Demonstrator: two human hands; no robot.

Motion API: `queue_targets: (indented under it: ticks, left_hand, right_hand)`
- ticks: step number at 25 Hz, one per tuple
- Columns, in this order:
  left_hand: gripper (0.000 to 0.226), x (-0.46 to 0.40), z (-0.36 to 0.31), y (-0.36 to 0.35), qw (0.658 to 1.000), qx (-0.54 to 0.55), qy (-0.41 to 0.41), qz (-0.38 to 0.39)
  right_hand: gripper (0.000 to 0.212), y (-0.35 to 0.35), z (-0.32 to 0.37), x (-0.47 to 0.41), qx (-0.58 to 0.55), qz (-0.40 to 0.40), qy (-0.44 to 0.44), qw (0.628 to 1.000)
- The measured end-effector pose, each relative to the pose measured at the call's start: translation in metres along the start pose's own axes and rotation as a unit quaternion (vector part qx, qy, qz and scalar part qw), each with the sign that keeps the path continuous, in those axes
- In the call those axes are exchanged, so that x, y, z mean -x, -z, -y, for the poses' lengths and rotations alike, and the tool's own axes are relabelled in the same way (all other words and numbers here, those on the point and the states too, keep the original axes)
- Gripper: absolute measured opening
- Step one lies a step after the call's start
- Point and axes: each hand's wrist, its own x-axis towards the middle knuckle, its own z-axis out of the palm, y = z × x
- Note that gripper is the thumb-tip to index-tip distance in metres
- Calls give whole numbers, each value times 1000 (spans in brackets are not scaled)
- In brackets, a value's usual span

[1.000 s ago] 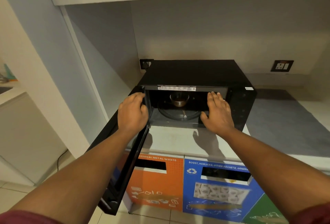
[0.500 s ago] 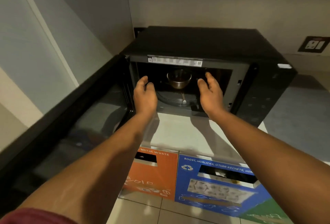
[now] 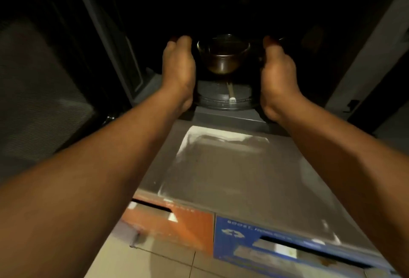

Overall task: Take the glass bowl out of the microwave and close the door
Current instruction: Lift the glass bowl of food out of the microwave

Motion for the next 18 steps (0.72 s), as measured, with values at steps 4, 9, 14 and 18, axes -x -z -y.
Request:
queue_targets:
  ticks: [4, 9, 14, 18]
  left_hand:
    - [37, -10, 14, -19, 998, 24, 37, 33]
    - [44, -8, 21, -24, 997, 24, 32, 66]
    - [37, -6, 17, -24, 998, 30, 45, 43]
    - [31, 5, 10, -17, 997, 40, 55, 21]
  right_hand:
    - [30, -10, 2, -19, -34, 13, -23, 999]
    - [39, -18, -4, -28, -15, 50, -52, 997]
    - [22, -16, -1, -28, -14, 57, -64, 996]
    - [28, -14, 8, -9, -27, 85, -25, 996]
